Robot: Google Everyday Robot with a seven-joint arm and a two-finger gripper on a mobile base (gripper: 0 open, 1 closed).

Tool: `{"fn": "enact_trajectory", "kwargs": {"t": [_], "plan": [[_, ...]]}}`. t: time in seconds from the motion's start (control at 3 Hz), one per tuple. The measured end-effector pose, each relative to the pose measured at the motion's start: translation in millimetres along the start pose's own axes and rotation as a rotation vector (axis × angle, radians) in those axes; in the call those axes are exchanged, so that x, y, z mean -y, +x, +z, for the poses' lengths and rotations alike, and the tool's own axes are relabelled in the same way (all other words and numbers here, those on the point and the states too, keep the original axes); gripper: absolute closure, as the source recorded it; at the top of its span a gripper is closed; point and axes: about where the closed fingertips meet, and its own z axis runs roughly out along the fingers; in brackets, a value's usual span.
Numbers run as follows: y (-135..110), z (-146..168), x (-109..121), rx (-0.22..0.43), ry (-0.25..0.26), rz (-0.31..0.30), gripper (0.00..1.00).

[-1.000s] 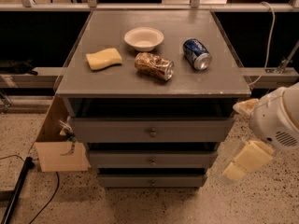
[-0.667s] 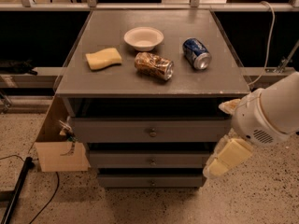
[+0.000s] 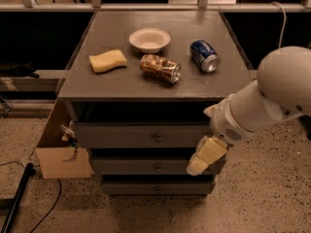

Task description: Open top drawer

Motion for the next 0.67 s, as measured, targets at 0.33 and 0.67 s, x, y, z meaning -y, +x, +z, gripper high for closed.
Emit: {"fn": "enact_trajectory", "kwargs": {"t": [0.33, 0.67], "plan": [[0, 33, 10, -0.021, -0.03, 0.009, 0.0], [29, 86, 34, -0.102, -0.05, 0.086, 0.0]]}}
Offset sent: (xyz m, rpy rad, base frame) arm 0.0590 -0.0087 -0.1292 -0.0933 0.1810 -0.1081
